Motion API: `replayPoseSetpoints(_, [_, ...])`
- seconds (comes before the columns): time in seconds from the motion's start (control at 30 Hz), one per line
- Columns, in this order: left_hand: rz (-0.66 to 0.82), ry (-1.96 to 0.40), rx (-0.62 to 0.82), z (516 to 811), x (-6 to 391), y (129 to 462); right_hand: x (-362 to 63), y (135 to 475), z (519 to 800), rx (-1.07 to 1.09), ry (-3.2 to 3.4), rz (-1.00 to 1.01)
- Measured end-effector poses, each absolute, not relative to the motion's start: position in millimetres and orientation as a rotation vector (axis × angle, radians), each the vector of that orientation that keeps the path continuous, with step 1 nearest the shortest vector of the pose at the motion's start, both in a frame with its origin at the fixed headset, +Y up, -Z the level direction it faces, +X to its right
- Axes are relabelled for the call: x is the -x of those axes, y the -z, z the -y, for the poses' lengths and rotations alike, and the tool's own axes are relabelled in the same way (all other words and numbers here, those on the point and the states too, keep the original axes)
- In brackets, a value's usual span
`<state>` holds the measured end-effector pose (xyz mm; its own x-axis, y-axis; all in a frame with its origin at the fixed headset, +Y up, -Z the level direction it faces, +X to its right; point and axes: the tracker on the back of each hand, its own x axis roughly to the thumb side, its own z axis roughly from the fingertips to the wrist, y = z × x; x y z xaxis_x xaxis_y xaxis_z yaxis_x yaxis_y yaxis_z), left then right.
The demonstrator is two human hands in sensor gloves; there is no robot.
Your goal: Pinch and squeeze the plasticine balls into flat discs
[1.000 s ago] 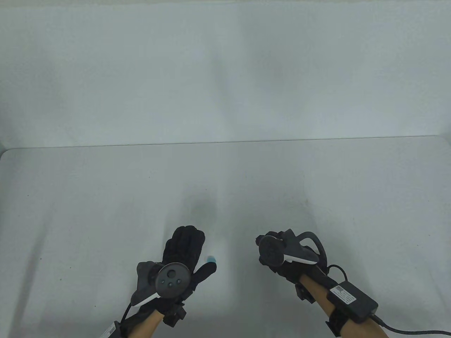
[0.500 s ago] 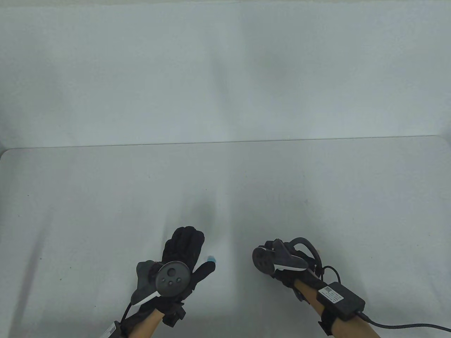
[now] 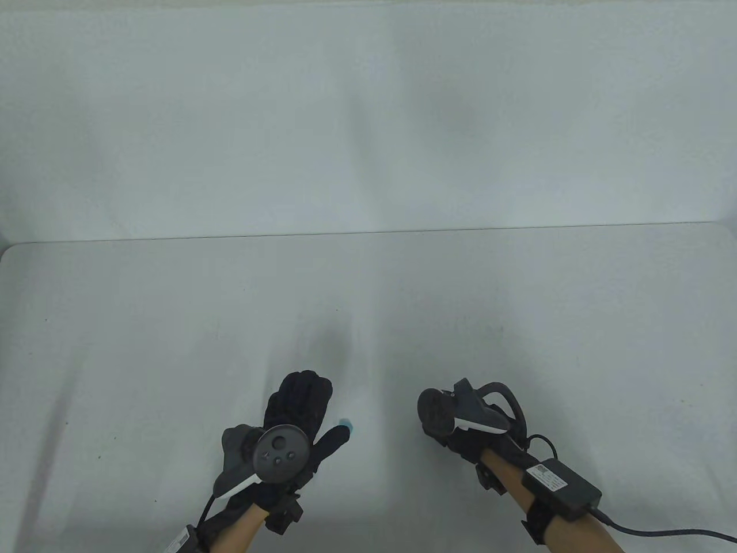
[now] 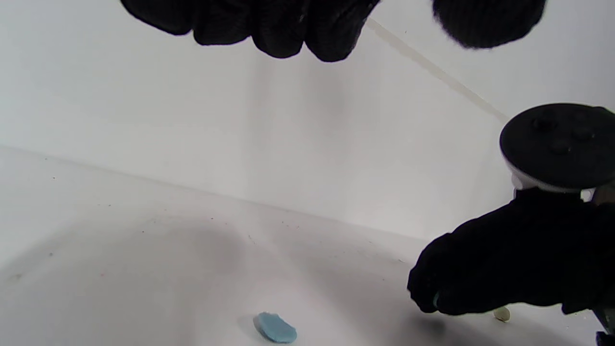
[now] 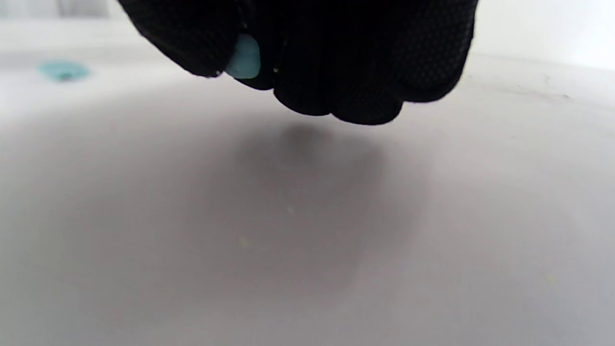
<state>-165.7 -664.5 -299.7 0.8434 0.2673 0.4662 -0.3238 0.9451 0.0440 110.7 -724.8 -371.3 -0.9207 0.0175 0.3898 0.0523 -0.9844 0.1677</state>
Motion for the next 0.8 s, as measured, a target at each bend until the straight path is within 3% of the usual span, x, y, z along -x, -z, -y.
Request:
replayPoseSetpoints(0.37, [0.469,-0.334,-0.151,661,170,299,-165,360,680,0.571,3.942,0.535])
replayPoseSetpoints(0.6, [0.464,-0.334,-0.153,661,171,299,-189,345,686,0.643,4.281,0.889])
replayPoseSetpoints(0.8, [0.463,-0.331,-0.139,662,171,299,-197,340,703,0.598,4.367,1.037])
